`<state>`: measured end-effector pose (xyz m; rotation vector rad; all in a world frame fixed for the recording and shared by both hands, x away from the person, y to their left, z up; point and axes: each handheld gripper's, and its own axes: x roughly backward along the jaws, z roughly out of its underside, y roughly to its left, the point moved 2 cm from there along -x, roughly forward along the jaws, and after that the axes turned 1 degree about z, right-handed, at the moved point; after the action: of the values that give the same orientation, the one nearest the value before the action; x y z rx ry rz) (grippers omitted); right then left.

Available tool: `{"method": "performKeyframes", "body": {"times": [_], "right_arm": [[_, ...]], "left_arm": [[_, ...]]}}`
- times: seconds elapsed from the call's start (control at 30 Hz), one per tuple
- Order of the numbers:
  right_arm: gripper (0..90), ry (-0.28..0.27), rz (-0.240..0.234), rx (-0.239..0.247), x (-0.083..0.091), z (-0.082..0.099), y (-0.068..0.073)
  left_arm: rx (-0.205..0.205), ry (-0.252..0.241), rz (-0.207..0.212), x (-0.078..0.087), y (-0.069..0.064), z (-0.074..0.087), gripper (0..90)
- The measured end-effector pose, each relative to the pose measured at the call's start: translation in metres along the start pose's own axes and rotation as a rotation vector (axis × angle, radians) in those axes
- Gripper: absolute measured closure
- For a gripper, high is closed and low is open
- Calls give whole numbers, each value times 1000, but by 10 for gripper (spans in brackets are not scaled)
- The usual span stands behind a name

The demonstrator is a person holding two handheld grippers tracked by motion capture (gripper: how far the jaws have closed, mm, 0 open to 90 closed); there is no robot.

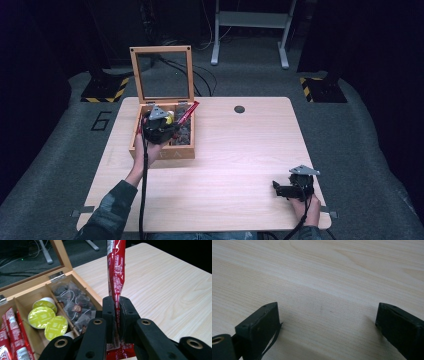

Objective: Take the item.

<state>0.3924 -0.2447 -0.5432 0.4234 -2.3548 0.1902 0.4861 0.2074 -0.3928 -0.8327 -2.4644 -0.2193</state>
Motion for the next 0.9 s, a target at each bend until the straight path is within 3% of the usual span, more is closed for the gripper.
{"method": "performKeyframes", "body": {"times": [0.9], "right_arm": [[52, -1, -3, -1, 0, 0, 0]], "left_arm": [[-40, 31, 100, -41, -46, -10, 835]]}}
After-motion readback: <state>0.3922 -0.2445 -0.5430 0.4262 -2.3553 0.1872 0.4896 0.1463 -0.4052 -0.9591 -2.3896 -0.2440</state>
